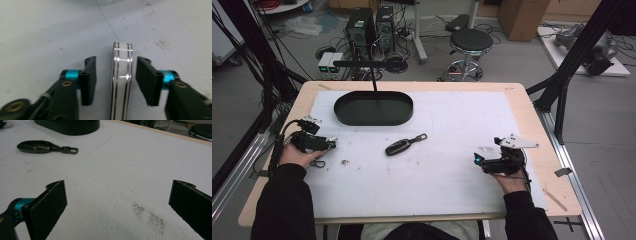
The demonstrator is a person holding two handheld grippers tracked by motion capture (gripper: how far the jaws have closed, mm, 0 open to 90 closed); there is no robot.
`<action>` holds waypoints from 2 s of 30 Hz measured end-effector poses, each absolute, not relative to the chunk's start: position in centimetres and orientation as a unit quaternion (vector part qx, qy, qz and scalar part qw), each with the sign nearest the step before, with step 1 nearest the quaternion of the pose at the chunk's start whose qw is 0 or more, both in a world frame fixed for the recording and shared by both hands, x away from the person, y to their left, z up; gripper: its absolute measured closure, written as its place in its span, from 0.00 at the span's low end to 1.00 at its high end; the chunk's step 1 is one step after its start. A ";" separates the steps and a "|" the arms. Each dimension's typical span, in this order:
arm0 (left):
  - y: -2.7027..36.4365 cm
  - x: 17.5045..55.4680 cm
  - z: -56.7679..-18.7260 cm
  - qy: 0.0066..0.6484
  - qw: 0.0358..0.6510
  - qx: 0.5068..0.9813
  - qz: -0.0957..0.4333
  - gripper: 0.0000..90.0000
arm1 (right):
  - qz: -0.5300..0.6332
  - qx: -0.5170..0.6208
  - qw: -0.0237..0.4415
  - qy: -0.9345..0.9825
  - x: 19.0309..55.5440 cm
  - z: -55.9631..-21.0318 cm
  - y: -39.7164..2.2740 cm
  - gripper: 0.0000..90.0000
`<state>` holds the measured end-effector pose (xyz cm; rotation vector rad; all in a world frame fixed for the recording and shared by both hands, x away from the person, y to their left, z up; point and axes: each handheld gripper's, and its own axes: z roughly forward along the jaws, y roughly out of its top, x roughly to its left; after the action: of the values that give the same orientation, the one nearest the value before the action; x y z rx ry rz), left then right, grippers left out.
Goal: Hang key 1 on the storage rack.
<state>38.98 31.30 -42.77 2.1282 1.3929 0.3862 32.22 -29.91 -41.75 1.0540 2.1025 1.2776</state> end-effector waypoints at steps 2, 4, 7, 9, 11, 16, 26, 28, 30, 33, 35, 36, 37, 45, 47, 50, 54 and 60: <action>31.3 38.9 -42.8 0.522 0.275 0.793 0.152 0.80 | 0.462 0.380 0.231 0.767 32.2 -41.8 -29.9 0.01; 31.3 38.9 -42.8 0.526 0.270 0.791 0.157 0.82 | 0.461 0.380 0.232 0.767 32.1 -41.8 -29.8 0.01; 30.8 38.8 -42.7 0.522 0.262 0.794 0.170 0.82 | 0.462 0.381 0.245 0.763 32.0 -41.7 -29.9 0.01; 30.9 38.8 -42.7 0.519 0.270 0.795 0.159 0.82 | 0.464 0.381 0.246 0.760 32.0 -41.7 -30.0 0.01; 30.8 38.7 -42.6 0.518 0.271 0.795 0.160 0.82 | 0.465 0.381 0.247 0.760 32.0 -41.7 -30.0 0.01; 30.9 38.3 -41.7 0.505 0.311 0.787 0.169 0.82 | 0.465 0.380 0.246 0.761 32.0 -41.7 -29.9 0.01; 30.8 37.6 -38.8 0.481 0.422 0.743 0.195 0.82 | 0.465 0.375 0.252 0.761 32.0 -41.8 -29.9 0.01; 30.6 37.6 -37.9 0.477 0.435 0.739 0.192 0.82 | 0.465 0.376 0.250 0.761 31.9 -41.8 -29.8 0.01; 30.4 37.7 -37.2 0.473 0.456 0.732 0.180 0.82 | 0.464 0.373 0.251 0.763 32.0 -41.8 -29.8 0.01; 29.8 37.9 -36.3 0.458 0.467 0.734 0.183 0.82 | 0.465 0.371 0.251 0.764 32.0 -41.8 -29.8 0.01; 28.8 38.4 -34.7 0.443 0.479 0.735 0.187 0.82 | 0.463 0.372 0.251 0.764 32.0 -41.8 -29.8 0.01; 28.5 38.6 -34.2 0.438 0.484 0.735 0.186 0.82 | 0.464 0.374 0.248 0.764 32.0 -41.9 -29.7 0.01; 28.1 38.8 -33.7 0.430 0.491 0.735 0.184 0.82 | 0.463 0.373 0.248 0.765 32.0 -41.8 -29.7 0.01; 25.7 41.1 -29.0 0.401 0.499 0.742 0.202 0.82 | 0.464 0.371 0.247 0.766 32.0 -41.9 -29.7 0.01; 25.1 41.7 -27.9 0.392 0.491 0.748 0.211 0.82 | 0.464 0.371 0.247 0.766 32.0 -41.9 -29.7 0.01; 24.3 42.4 -26.7 0.385 0.486 0.753 0.221 0.82 | 0.462 0.370 0.251 0.766 32.0 -41.9 -29.8 0.01; 23.9 43.2 -25.5 0.382 0.489 0.751 0.227 0.82 | 0.462 0.373 0.248 0.766 32.1 -41.9 -29.9 0.01; 23.3 44.4 -24.4 0.371 0.495 0.752 0.227 0.82 | 0.461 0.374 0.245 0.766 32.2 -42.0 -29.9 0.01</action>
<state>44.42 23.27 -24.40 1.8233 0.9001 0.5502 32.16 -29.91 -41.97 1.0213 2.0911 1.2582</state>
